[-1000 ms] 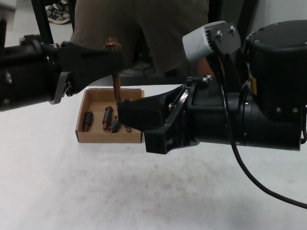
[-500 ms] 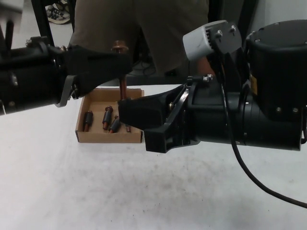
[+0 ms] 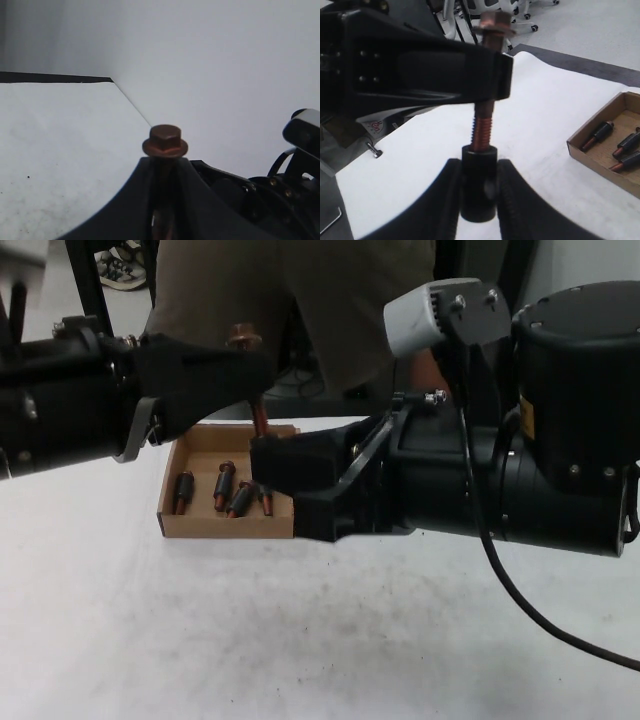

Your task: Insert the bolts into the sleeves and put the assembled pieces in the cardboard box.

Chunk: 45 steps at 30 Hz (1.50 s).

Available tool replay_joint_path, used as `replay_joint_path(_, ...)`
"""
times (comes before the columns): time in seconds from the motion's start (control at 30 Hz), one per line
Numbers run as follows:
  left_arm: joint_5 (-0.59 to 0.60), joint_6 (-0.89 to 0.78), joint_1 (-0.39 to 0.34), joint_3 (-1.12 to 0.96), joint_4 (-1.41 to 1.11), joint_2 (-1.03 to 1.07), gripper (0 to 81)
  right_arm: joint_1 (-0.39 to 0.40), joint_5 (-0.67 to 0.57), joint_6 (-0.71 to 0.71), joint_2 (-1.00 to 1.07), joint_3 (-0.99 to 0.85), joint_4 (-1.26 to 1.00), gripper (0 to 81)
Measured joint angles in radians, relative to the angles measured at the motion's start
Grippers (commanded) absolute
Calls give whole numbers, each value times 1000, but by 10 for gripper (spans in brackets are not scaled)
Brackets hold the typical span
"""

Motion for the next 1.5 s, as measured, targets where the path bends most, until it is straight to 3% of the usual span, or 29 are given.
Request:
replay_joint_path(0.3,3,35,0,0,16,0,8,0,13,-2,0,0,0,2)
replay_joint_path(0.7,24,156,0,0,187,-9,8,0,-58,-214,9,2,68,2)
replay_joint_path(1.5,42,246,-2,-2,197,-12,8,-6,-84,-180,9,2,42,2)
